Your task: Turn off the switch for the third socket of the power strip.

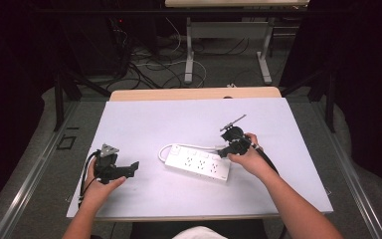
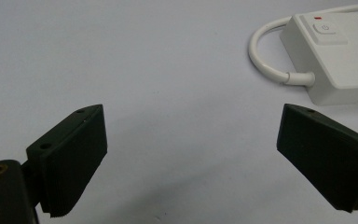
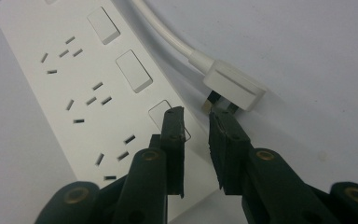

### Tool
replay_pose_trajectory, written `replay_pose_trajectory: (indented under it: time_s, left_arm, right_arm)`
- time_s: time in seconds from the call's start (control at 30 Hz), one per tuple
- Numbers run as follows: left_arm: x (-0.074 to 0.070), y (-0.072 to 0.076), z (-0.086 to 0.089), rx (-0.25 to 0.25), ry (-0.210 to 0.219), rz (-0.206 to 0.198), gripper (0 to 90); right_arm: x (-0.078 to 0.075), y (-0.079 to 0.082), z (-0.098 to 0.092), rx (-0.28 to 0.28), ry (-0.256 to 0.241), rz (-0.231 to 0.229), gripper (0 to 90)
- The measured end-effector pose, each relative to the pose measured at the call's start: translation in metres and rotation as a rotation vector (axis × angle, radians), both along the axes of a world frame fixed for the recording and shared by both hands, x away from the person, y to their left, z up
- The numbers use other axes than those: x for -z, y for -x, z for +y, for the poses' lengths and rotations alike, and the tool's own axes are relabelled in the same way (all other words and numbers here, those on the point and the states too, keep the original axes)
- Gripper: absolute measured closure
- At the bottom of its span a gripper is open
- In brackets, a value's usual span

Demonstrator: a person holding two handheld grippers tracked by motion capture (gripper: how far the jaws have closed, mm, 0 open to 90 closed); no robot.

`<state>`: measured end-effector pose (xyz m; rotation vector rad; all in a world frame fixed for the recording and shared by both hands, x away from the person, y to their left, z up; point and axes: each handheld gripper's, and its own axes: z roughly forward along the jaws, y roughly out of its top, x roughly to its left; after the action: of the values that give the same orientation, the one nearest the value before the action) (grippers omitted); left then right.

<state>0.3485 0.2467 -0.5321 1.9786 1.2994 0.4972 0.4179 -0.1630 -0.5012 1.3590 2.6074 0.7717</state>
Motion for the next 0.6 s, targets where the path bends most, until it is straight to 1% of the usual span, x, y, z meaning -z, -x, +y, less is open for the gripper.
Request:
replay_pose_trajectory:
  time_s: [0.03, 0.07, 0.1, 0.13, 0.17, 0.2, 0.23, 0.3, 0.33, 0.37, 0.4, 0.43, 0.47, 0.5, 0.53, 0.57, 0.6]
  left_arm:
    - [0.0001, -0.0002, -0.0002, 0.0, 0.002, -0.002, 8.2]
    - [-0.0007, -0.0001, 0.0002, 0.005, -0.001, 0.007, 8.2]
    - [-0.0003, -0.0002, -0.0001, 0.004, 0.002, 0.002, 8.2]
    - [-0.0007, -0.0001, 0.0, 0.006, -0.002, 0.005, 8.2]
    - [-0.0006, -0.0001, -0.0001, 0.007, -0.002, 0.006, 8.2]
    - [-0.0004, -0.0001, -0.0003, 0.006, 0.0, 0.003, 8.2]
    - [-0.0005, -0.0001, -0.0003, 0.007, -0.001, 0.003, 8.2]
    - [-0.0007, -0.0001, -0.0003, 0.008, -0.002, 0.002, 8.2]
    - [-0.0008, -0.0001, -0.0002, 0.008, -0.002, 0.002, 8.2]
    - [-0.0014, -0.0003, 0.0007, 0.013, -0.015, 0.0, 8.2]
    - [-0.0012, -0.0004, 0.0006, 0.011, -0.014, -0.003, 8.2]
    - [-0.0012, -0.0004, 0.0007, 0.011, -0.014, -0.003, 8.2]
    - [-0.0011, -0.0002, 0.0002, 0.008, -0.007, -0.001, 8.2]
    - [-0.0011, -0.0002, 0.0001, 0.009, -0.007, -0.001, 8.3]
    - [-0.0007, -0.0001, -0.0001, 0.007, -0.007, -0.006, 8.3]
    - [-0.0005, -0.0003, -0.0002, 0.007, -0.006, -0.01, 8.3]
    - [-0.0005, -0.0002, -0.0002, 0.006, -0.006, -0.01, 8.4]
  right_arm:
    - [-0.0005, 0.0004, 0.0002, 0.004, -0.008, -0.001, 73.9]
    - [-0.0006, 0.0006, 0.0004, 0.014, -0.003, -0.005, 73.0]
    - [-0.0009, 0.0003, -0.0012, -0.005, -0.006, -0.013, 72.0]
    - [-0.0003, 0.0007, -0.0013, 0.001, -0.016, -0.025, 70.9]
    - [-0.0017, 0.0015, -0.0011, 0.009, -0.017, -0.012, 69.7]
    - [-0.0005, 0.0017, -0.001, 0.01, -0.041, -0.018, 68.6]
    - [-0.0023, 0.0021, -0.0008, 0.021, -0.021, -0.007, 67.6]
    - [-0.004, 0.0028, -0.0021, 0.027, -0.021, -0.005, 65.2]
    - [-0.0017, 0.0024, -0.003, 0.022, -0.056, -0.036, 63.9]
    - [-0.0021, 0.0028, -0.0032, 0.029, -0.062, -0.037, 62.5]
    - [-0.0055, 0.0031, -0.004, 0.029, -0.031, -0.013, 61.6]
    - [-0.0051, 0.0032, -0.0046, 0.03, -0.041, -0.023, 60.5]
    - [-0.0043, 0.0028, -0.0061, 0.015, -0.05, -0.048, 59.1]
    - [-0.0059, 0.0033, -0.0059, 0.019, -0.046, -0.038, 57.7]
    - [-0.0083, 0.0036, -0.0065, 0.016, -0.025, -0.032, 56.5]
    - [-0.0101, 0.0037, -0.0071, 0.014, -0.015, -0.024, 55.4]
    - [-0.0102, 0.0042, -0.007, 0.022, -0.035, -0.041, 52.7]
